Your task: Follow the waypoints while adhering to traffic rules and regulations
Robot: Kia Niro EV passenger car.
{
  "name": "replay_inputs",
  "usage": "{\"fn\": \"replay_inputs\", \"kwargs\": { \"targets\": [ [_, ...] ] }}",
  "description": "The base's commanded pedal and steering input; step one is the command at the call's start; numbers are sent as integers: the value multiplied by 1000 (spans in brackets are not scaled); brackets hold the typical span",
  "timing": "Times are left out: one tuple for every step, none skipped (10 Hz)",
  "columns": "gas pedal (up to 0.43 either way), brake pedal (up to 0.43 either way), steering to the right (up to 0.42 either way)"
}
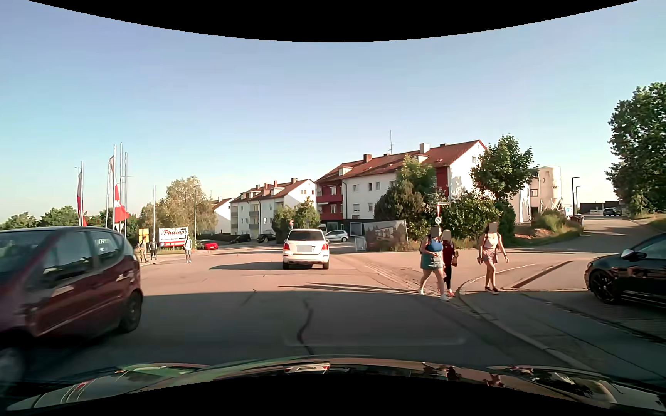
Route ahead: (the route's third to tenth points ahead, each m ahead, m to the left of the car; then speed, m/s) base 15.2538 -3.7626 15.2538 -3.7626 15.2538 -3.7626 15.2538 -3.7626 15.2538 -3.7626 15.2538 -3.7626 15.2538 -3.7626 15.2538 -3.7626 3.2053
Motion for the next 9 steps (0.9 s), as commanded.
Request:
{"fn": "replay_inputs", "kwargs": {
  "targets": [
    [0,128,-16],
    [0,140,-22],
    [0,134,-24],
    [0,140,-25],
    [0,128,-27],
    [0,79,-29],
    [0,85,-30],
    [0,85,-30],
    [0,85,-31]
  ]
}}
